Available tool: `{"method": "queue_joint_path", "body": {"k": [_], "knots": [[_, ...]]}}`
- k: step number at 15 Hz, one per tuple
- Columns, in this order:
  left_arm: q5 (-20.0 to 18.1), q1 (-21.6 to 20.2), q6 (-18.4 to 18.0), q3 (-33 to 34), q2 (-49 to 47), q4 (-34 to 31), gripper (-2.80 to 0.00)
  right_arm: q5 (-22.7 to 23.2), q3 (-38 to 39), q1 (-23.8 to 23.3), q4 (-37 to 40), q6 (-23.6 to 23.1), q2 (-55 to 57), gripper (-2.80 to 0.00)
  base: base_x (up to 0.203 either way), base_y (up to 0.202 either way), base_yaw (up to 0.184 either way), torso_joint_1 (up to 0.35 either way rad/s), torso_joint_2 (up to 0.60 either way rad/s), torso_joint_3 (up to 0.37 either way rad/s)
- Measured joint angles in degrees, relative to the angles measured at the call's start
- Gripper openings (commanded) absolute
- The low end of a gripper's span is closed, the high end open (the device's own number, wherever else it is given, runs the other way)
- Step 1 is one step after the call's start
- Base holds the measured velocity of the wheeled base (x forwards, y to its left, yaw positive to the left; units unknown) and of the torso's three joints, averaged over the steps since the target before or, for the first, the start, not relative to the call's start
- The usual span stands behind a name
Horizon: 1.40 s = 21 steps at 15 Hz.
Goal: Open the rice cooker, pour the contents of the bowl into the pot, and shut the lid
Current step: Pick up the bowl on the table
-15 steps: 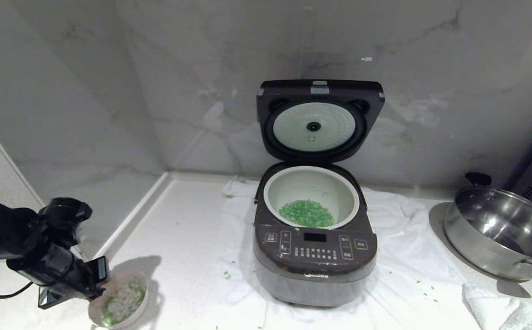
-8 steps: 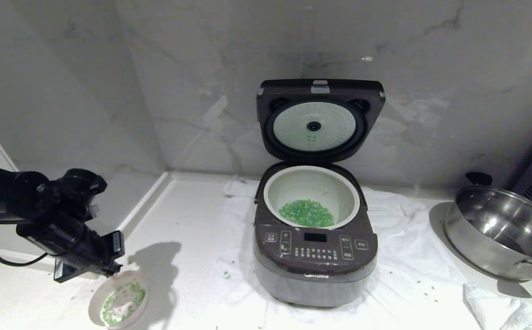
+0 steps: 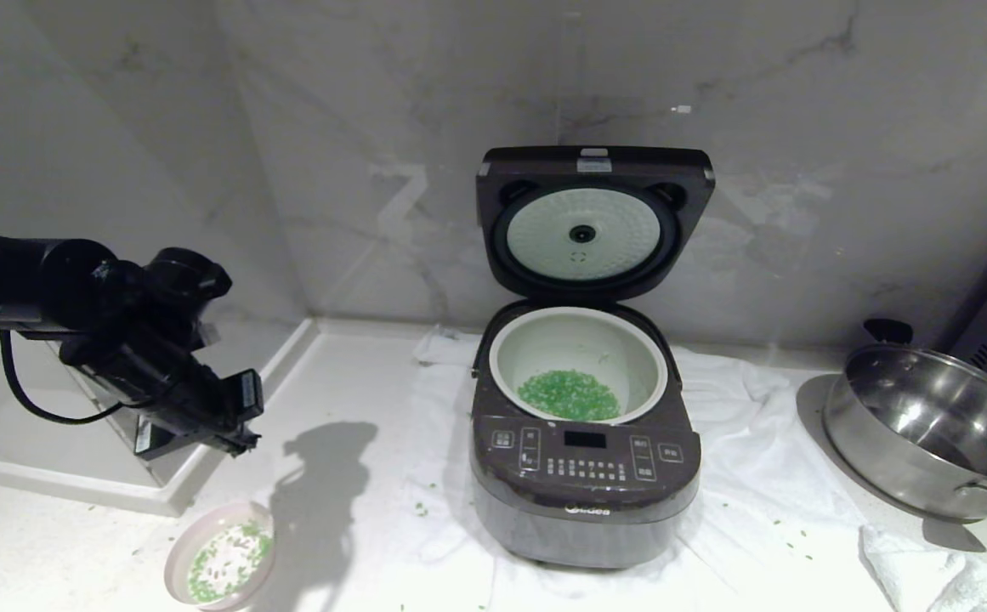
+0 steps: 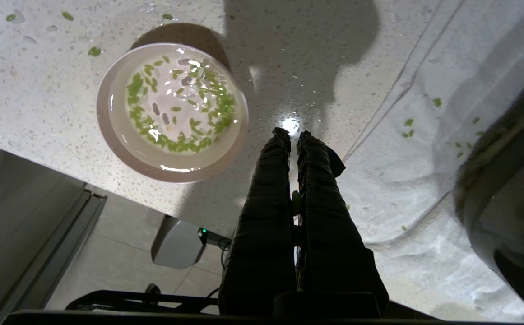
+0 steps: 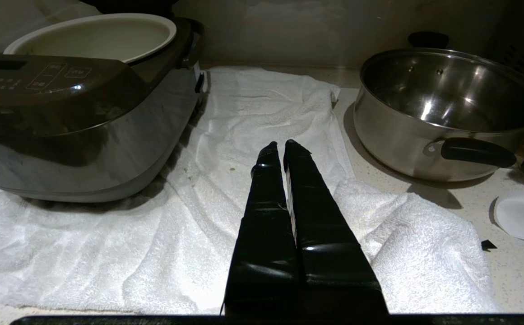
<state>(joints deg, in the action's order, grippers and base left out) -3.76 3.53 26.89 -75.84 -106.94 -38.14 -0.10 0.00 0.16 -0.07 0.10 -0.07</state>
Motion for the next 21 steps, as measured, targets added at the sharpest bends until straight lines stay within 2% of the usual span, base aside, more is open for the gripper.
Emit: {"method": "queue_joint_path", "body": {"k": [4, 7, 9, 14, 16, 18, 19, 21], "knots": [[-0.3, 2.1, 1.0, -8.5, -2.5, -5.8, -2.8, 0.0, 0.0, 0.0, 0.0, 0.0, 0.0, -2.8, 0.0, 0.0, 0.0, 0.0, 0.0, 0.0], [-3.7, 2.8, 2.2, -13.9, -4.1, -9.9, -2.8, 0.0, 0.0, 0.0, 0.0, 0.0, 0.0, -2.8, 0.0, 0.0, 0.0, 0.0, 0.0, 0.0], [-4.4, 3.2, 2.5, -17.1, -4.9, -12.1, -2.8, 0.0, 0.0, 0.0, 0.0, 0.0, 0.0, -2.8, 0.0, 0.0, 0.0, 0.0, 0.0, 0.0], [-4.4, 3.9, 2.7, -19.9, -5.8, -13.8, -2.8, 0.0, 0.0, 0.0, 0.0, 0.0, 0.0, -2.8, 0.0, 0.0, 0.0, 0.0, 0.0, 0.0], [-4.1, 3.7, 2.5, -17.4, -5.3, -14.0, -2.8, 0.0, 0.0, 0.0, 0.0, 0.0, 0.0, -2.8, 0.0, 0.0, 0.0, 0.0, 0.0, 0.0], [-4.0, 2.1, 0.9, -10.2, -2.9, -13.3, -2.8, 0.0, 0.0, 0.0, 0.0, 0.0, 0.0, -2.8, 0.0, 0.0, 0.0, 0.0, 0.0, 0.0], [-4.0, 0.5, -0.7, -5.9, -1.0, -12.1, -2.8, 0.0, 0.0, 0.0, 0.0, 0.0, 0.0, -2.8, 0.0, 0.0, 0.0, 0.0, 0.0, 0.0], [-4.2, -6.2, -6.0, 3.8, 3.9, -7.5, -2.8, 0.0, 0.0, 0.0, 0.0, 0.0, 0.0, -2.8, 0.0, 0.0, 0.0, 0.0, 0.0, 0.0]]}}
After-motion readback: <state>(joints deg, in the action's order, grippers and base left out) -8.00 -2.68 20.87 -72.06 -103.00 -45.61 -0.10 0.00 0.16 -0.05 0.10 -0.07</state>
